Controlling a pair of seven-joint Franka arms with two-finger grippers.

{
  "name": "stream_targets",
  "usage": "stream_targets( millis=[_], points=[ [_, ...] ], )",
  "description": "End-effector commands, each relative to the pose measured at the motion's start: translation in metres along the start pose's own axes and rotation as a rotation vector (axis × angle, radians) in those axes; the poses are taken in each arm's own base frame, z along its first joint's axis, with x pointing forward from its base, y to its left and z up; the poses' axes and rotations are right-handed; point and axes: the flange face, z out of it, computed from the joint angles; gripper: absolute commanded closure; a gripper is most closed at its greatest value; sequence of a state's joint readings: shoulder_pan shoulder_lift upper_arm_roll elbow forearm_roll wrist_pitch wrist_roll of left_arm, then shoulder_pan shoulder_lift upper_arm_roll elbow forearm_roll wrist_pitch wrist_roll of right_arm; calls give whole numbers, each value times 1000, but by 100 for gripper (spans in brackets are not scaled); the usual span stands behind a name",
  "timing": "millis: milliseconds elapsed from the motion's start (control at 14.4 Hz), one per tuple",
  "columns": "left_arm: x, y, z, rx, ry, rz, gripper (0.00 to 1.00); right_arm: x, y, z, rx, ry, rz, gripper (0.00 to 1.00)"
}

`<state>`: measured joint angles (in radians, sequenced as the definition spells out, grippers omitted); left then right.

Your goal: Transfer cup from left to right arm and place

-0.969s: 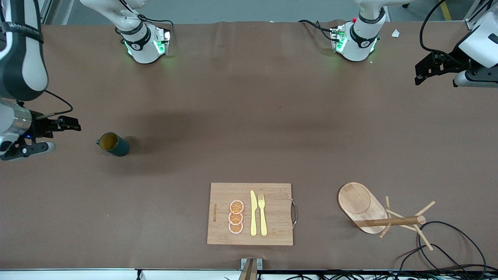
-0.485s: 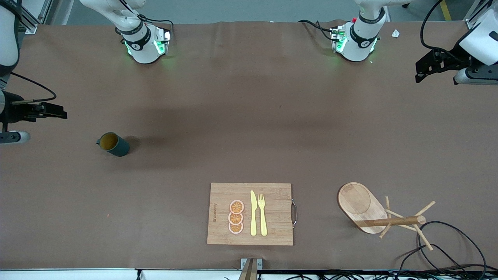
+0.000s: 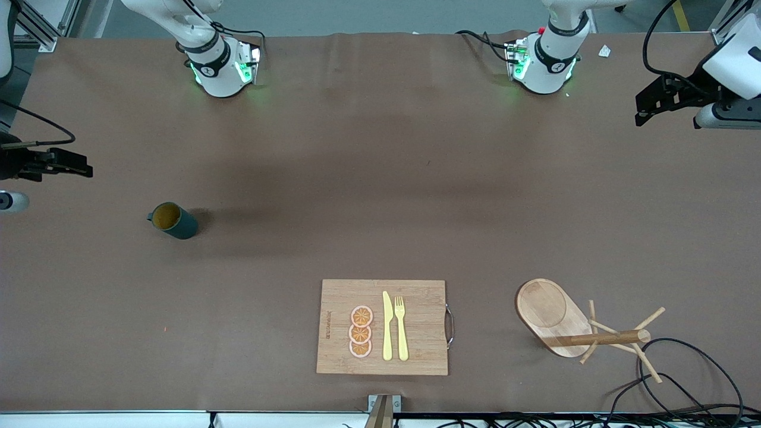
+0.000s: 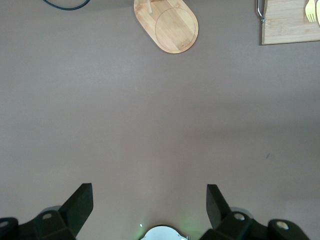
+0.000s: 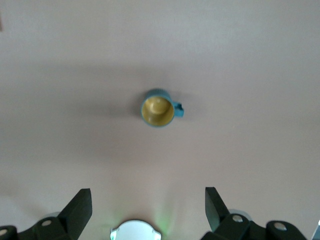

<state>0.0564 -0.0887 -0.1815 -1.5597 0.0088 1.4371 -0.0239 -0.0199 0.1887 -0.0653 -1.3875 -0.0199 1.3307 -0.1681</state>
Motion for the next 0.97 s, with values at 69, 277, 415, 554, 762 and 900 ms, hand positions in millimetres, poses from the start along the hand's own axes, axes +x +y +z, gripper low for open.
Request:
stream_targets(
  millis=[69, 277, 415, 554, 762, 900],
  points=[
    [-7, 9, -10, 6, 29, 25, 0, -21, -4, -20, 6, 7, -17, 0],
    [-10, 10, -13, 8, 32, 34, 0, -26, -6, -21, 9, 9, -20, 0],
    [-11, 10, -12, 7, 26, 37, 0, -34, -7, -27, 7, 28, -21, 0],
    [-15, 12, -13, 11, 27, 40, 0, -49, -8, -27, 6, 58, -23, 0],
    [-19, 18, -15, 13, 30, 49, 0, -66, -9, -22, 5, 79, -27, 0],
    [-19, 23, -15, 13, 32, 58, 0, -70, -11, -27, -2, 87, -30, 0]
  ],
)
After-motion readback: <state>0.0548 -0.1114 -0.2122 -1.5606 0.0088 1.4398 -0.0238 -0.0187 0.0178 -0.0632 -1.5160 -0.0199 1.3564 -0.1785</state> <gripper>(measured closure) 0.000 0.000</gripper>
